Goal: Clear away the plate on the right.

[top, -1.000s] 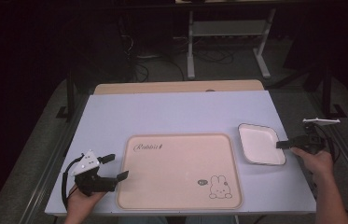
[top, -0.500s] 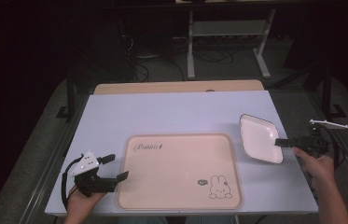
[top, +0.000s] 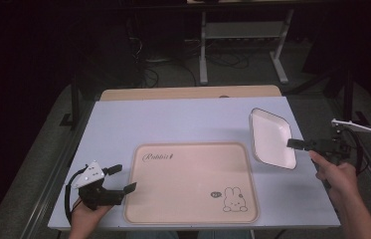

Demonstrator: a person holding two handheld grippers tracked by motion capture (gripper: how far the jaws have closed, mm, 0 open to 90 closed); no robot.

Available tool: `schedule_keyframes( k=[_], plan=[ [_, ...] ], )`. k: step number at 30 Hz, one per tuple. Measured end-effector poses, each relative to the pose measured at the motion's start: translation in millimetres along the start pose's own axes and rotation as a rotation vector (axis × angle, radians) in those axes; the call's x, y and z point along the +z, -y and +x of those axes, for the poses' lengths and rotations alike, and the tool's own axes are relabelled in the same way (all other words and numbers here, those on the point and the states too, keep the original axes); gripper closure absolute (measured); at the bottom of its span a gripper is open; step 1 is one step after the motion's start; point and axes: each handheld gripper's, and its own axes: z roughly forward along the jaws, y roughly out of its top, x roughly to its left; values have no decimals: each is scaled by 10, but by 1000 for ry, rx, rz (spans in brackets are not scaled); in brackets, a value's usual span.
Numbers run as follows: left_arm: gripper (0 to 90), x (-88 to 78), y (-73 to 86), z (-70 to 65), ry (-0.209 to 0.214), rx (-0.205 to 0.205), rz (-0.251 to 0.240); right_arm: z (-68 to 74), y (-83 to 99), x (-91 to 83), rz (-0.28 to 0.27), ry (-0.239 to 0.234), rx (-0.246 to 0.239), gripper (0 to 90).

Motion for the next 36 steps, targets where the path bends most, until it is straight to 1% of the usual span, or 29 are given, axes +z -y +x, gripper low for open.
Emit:
schedule_keyframes(
  k=[2, 3, 4, 5, 6, 7, 9, 10, 11, 12, 13, 14, 15, 16, 17, 18, 19, 20, 22, 24, 25, 26, 28, 29, 30, 31, 32, 34, 36],
  plan=[
    [171, -6, 2, 2, -3, -5, -3, 136, -4, 22, -1, 11, -20, 885],
    [171, -6, 3, 2, -5, -8, -6, 197, -4, 31, -7, 9, -33, 885],
    [171, -9, 4, 5, -5, -8, -7, 243, -5, 35, -8, 3, -40, 885],
    [171, -11, 4, 9, -4, -8, -7, 357, -4, 50, -17, -27, -53, 885],
    [171, -12, 5, 12, -5, -8, -8, 357, -4, 50, -17, -27, -53, 885],
    [171, -12, 6, 13, -6, -9, -8, 507, 0, 68, -22, -25, -79, 885],
    [171, -15, 7, 17, -8, -10, -7, 622, 2, 89, -22, -18, -97, 885],
    [171, -15, 7, 17, -8, -10, -7, 622, 2, 89, -22, -18, -97, 885],
    [171, -16, 7, 17, -9, -11, -7, 681, 4, 107, -21, -25, -99, 885],
    [171, -17, 9, 19, -10, -12, -9, 781, 17, 148, -15, -53, -102, 885],
    [171, -17, 9, 19, -10, -12, -9, 827, 27, 171, -13, -60, -106, 885],
    [171, -18, 10, 23, -9, -12, -9, 827, 27, 171, -13, -60, -106, 885],
    [171, -20, 13, 28, -7, -16, -9, 912, 59, 225, -8, -66, -113, 885],
    [171, -20, 13, 28, -7, -16, -9, 945, 75, 255, -2, -68, -122, 885],
    [171, -18, 15, 29, -7, -17, -7, 945, 75, 255, -2, -68, -122, 885],
    [171, -19, 15, 29, -9, -18, -6, 994, 121, 319, 4, -79, -124, 885],
    [171, -21, 16, 31, -10, -20, -7, 1010, 146, 355, 7, -87, -124, 885],
    [171, -23, 16, 33, -11, -22, -8, 1010, 146, 355, 7, -87, -124, 885],
    [171, -26, 17, 40, -11, -23, -10, 1038, 203, 432, 4, -99, -125, 885],
    [171, -34, 19, 48, -15, -27, -15, 1072, 277, 526, 4, -99, -121, 884],
    [171, -34, 19, 48, -15, -27, -15, 1072, 277, 526, 4, -99, -121, 884],
    [171, -37, 20, 51, -15, -30, -17, 1103, 331, 596, 0, -107, -106, 884],
    [171, -38, 20, 49, -16, -32, -18, 1115, 345, 619, 2, -111, -105, 885],
    [171, -38, 18, 47, -17, -30, -19, 1145, 386, 684, 6, -120, -106, 885],
    [171, -39, 17, 48, -17, -27, -20, 1145, 386, 684, 6, -120, -106, 885],
    [171, -35, 18, 49, -18, -28, -18, 1175, 426, 754, 16, -120, -105, 884],
    [171, -35, 18, 49, -18, -28, -18, 1175, 426, 754, 16, -120, -105, 884],
    [171, -31, 21, 52, -18, -28, -16, 1192, 472, 821, 15, -123, -108, 885],
    [171, -26, 22, 53, -19, -27, -12, 1205, 540, 933, 25, -114, -96, 885]
  ],
)
